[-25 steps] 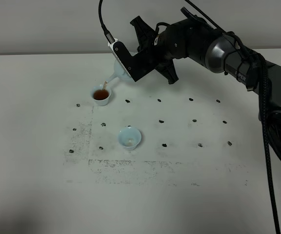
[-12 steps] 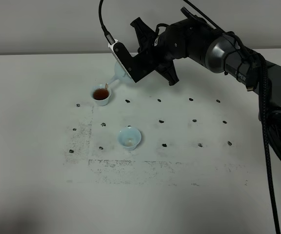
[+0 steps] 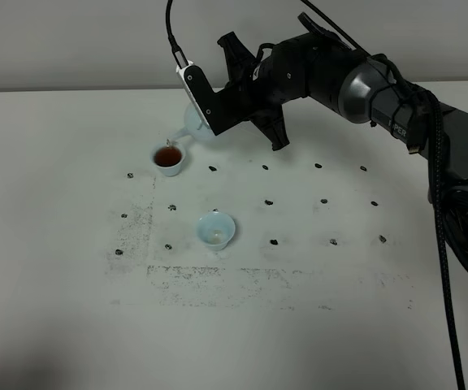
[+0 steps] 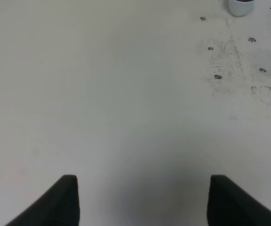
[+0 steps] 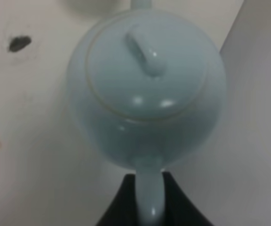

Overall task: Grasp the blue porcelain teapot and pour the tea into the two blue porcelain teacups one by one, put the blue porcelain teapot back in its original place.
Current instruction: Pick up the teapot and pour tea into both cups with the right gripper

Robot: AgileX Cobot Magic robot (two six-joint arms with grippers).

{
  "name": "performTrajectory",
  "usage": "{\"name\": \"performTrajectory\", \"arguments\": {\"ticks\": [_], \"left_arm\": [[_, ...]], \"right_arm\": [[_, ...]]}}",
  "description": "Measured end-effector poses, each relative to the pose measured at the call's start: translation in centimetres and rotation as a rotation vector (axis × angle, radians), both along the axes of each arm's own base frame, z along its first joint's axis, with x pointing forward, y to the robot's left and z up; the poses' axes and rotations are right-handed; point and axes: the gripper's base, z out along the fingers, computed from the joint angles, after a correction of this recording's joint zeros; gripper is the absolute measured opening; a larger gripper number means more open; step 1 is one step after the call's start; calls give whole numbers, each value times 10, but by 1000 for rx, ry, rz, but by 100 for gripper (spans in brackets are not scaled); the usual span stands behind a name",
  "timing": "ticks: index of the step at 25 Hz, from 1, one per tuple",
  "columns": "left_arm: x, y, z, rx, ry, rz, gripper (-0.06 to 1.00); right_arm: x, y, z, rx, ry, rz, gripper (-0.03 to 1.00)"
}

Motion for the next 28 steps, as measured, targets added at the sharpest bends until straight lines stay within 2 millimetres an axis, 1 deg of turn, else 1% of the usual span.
{"name": "performTrajectory", "arguments": {"ticks": [3, 8, 11, 13, 17, 20, 23, 25, 28], "left_arm": [[0, 0, 0, 0, 0, 0, 55], [0, 0, 0, 0, 0, 0, 55], [0, 0, 0, 0, 0, 0, 55], [0, 0, 0, 0, 0, 0, 55], [0, 0, 0, 0, 0, 0, 55], [0, 0, 0, 0, 0, 0, 55], [0, 0, 0, 0, 0, 0, 55], [0, 0, 0, 0, 0, 0, 55], [0, 0, 0, 0, 0, 0, 55]], "right_arm": [[-3, -1, 7, 52, 47, -66, 8], [-15, -5, 34, 165, 143, -204, 8], [-21, -4, 45, 307, 238, -347, 8], [-23, -2, 47, 421, 317, -464, 8], [-26, 0, 46, 589, 454, -683, 8], [-26, 0, 46, 693, 524, -834, 8], [-26, 1, 44, 760, 571, -938, 8], [-25, 2, 37, 775, 596, -974, 8], [-22, 5, 19, 773, 639, -1007, 8]]}}
